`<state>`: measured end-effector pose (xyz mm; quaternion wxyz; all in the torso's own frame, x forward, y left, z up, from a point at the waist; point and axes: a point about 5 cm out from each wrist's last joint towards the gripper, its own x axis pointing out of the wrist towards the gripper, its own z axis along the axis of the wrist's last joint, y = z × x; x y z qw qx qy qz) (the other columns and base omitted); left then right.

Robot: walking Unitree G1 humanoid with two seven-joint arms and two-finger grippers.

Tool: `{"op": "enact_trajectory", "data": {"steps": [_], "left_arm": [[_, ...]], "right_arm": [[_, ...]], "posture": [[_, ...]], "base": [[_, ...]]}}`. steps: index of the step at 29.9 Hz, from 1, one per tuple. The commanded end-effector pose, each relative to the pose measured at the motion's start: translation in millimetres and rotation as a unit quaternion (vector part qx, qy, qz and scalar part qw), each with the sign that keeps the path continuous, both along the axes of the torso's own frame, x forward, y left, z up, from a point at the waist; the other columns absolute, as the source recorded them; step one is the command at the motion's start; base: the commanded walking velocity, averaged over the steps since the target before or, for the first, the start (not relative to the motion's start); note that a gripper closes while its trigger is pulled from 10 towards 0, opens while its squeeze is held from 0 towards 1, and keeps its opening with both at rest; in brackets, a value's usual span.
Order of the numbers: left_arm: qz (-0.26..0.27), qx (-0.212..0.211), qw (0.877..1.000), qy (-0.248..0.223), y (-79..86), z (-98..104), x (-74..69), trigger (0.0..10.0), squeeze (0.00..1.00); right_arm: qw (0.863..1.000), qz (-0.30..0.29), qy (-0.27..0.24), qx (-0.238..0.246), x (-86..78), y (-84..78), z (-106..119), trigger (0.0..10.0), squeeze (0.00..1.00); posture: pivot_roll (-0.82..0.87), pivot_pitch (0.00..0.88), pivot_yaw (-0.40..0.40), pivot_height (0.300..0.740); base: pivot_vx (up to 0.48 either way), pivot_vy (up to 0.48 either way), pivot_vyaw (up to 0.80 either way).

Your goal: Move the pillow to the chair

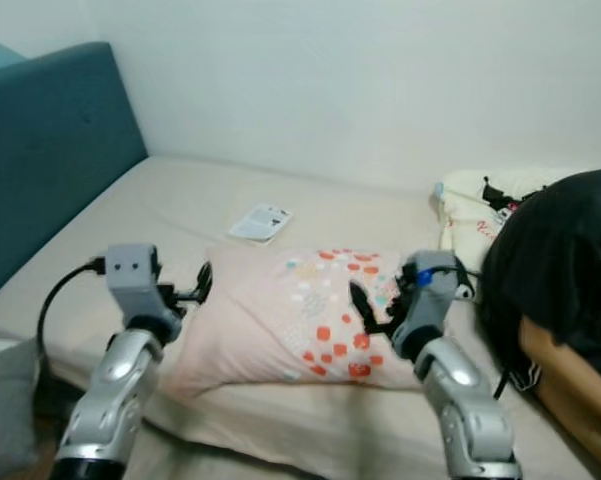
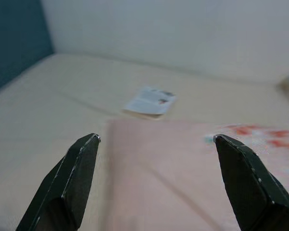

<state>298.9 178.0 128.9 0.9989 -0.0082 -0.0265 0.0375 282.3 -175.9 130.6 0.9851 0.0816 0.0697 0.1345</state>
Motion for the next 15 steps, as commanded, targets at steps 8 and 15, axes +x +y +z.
{"op": "enact_trajectory", "data": {"steps": [8, 15], "left_arm": [[0.028, 0.031, 0.999, 0.017, 12.7, -10.3, -3.6, 10.0, 0.0], [0.025, 0.026, 0.999, 0.016, 11.8, -10.0, -3.4, 10.0, 0.0]], "right_arm": [[0.996, -0.073, 0.024, 0.052, 2.2, -18.3, -3.6, 10.0, 0.0], [0.993, -0.093, 0.03, 0.066, 2.4, -26.6, -2.0, 10.0, 0.0]], "posture": [[-0.09, 0.0, 0.002, 0.69], [-0.09, 0.0, -0.003, 0.67]], "base": [[0.0, 0.0, 0.0], [0.0, 0.0, 0.0]]}}
